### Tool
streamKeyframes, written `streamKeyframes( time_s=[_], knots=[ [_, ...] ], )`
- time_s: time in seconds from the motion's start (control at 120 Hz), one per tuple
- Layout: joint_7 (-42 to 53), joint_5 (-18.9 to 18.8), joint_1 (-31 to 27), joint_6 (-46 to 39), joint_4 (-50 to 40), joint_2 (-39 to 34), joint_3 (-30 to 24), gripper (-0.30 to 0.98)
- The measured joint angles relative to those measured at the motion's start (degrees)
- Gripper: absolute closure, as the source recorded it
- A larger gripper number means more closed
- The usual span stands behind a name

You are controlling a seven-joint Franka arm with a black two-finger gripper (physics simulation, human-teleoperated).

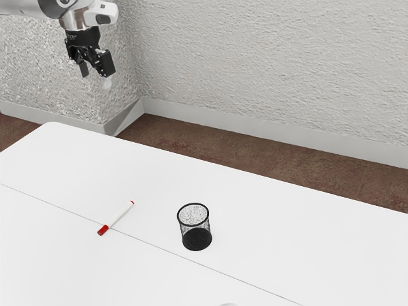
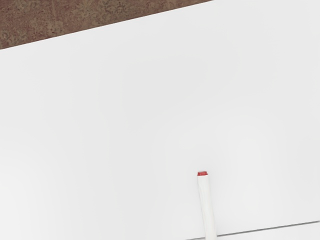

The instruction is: Put the marker into the pen holder.

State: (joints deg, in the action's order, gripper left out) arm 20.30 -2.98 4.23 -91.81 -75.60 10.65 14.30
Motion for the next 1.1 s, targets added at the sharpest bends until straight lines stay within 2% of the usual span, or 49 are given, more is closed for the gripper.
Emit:
streamKeyframes(
  time_s=[0.258,0.375,0.458,0.642,0.958,1.1],
  knots=[
    [-0.01,0.62,-0.39,-0.2,0.21,0.86,-0.53,0.02],
    [-0.05,1.3,-0.26,-0.47,0.27,9.74,-0.82,0.02],
    [-0.03,4.23,-1.21,-0.62,0.21,15.51,-0.52,0.02],
    [0.0,7.41,-1.09,-4.54,-2.02,19.22,-0.72,0.02],
    [0.04,8.18,0.14,-14.95,-11.56,19.08,-0.77,0.02],
    [0.24,7.83,0.4,-20.7,-25.27,11.25,-0.41,0.02]
  ],
)
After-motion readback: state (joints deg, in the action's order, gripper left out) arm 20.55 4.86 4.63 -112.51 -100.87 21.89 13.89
